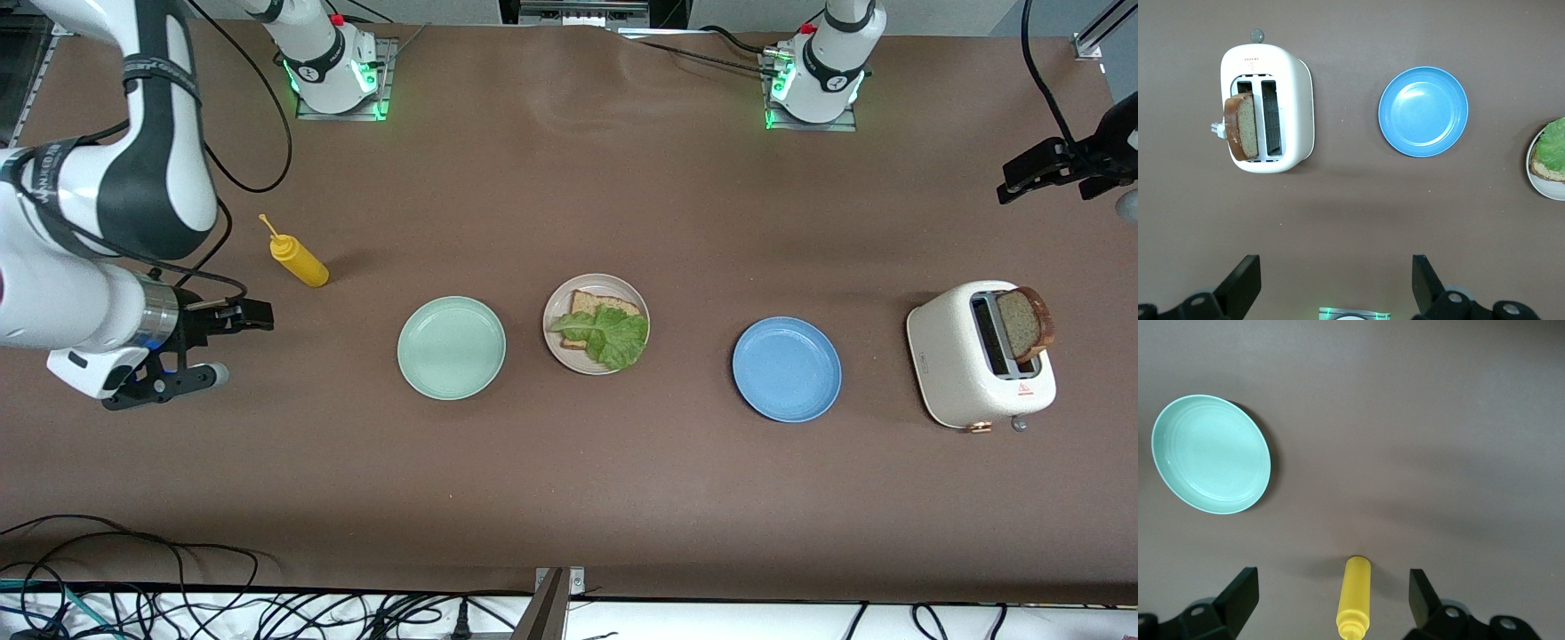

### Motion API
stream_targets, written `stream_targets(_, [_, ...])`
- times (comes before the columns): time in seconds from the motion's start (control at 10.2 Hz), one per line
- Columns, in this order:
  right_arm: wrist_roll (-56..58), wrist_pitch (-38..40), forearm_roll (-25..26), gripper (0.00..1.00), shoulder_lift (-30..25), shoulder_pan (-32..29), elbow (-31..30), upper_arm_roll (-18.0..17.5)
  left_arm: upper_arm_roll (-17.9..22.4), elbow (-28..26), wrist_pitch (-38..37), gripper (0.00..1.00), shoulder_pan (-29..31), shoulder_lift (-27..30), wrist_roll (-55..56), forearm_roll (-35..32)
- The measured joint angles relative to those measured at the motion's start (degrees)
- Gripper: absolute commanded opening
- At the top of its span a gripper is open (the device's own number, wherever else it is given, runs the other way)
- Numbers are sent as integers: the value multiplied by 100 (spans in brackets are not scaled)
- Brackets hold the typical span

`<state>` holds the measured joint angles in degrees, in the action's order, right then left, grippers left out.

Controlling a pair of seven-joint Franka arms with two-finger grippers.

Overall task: Make sandwich on beige plate with both arms
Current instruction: 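Move the right gripper to the yellow mustard bottle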

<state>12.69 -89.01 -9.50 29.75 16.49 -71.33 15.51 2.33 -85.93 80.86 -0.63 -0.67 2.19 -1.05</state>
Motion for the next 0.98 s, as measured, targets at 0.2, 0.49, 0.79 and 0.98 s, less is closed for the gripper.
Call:
stream_targets(0.2, [41, -288, 1, 100, -278, -479, -524, -429, 0, 0, 0, 100, 5, 0, 0, 0])
stream_targets(0.49, [387, -1304, 3, 100, -1090, -834, -2152, -567, 0, 1, 0, 100, 12, -3, 0, 0])
stream_targets(0.79, [1344, -2155, -14, 100, -1753, -1022, -3502, -583, -12, 1, 0, 100, 10, -5, 0, 0])
stream_targets(0.98, [2501, -2479, -567, 100, -2069, -1227, -4189, -581, -12, 1, 0, 100, 10, -7, 0, 0])
